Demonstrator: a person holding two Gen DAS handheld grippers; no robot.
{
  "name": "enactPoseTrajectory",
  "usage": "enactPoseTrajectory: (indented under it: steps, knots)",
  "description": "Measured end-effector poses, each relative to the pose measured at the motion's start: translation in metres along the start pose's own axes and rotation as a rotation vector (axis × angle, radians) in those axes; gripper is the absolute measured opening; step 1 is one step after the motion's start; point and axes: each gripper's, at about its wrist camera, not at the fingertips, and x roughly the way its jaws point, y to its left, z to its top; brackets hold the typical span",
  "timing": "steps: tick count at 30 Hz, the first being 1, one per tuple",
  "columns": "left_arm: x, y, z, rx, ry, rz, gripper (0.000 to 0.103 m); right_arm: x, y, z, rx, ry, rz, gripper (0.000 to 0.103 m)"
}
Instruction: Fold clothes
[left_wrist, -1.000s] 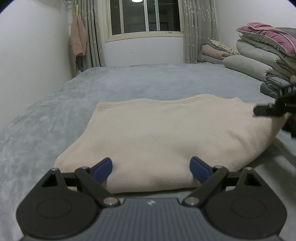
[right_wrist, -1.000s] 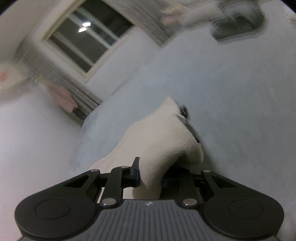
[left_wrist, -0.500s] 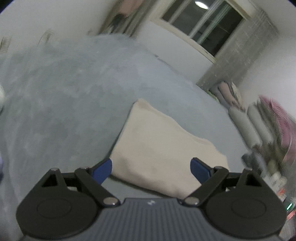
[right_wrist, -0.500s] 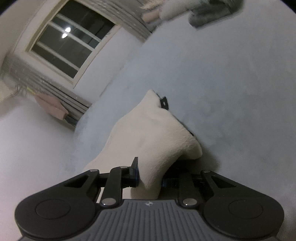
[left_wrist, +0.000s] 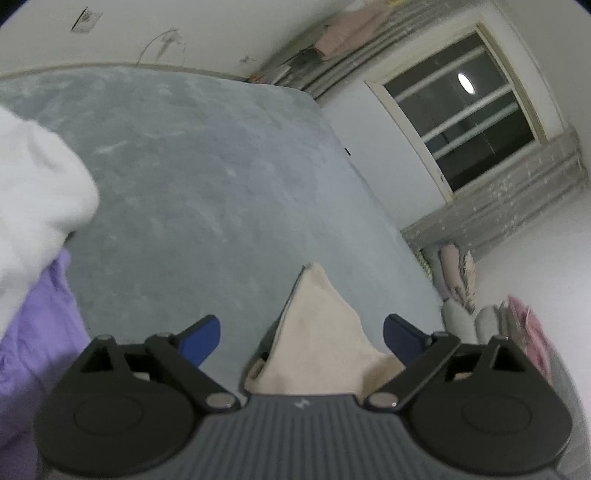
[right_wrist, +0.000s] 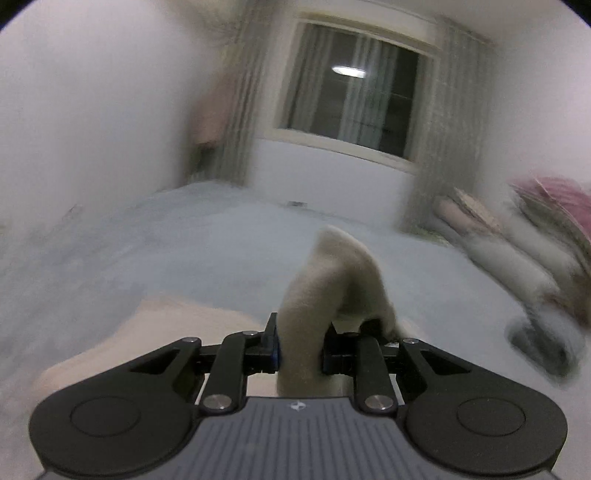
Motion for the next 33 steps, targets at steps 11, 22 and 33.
enactPoseTrajectory:
  steps: [11, 22, 33]
  knots:
    - [-0.004, 0.022, 0.016, -0.077, -0.039, -0.008, 0.095, 0.014, 0.127, -0.023, -0.236, 0.098, 0.105, 0.019]
    - [-0.002, 0.022, 0.013, -0.078, -0.039, 0.008, 0.095, -0.023, 0.089, -0.032, -0.180, 0.042, 0.256, 0.053]
    - [-0.003, 0.022, 0.009, -0.057, -0.030, 0.013, 0.095, -0.033, 0.085, -0.040, -0.313, 0.015, 0.284, 0.015]
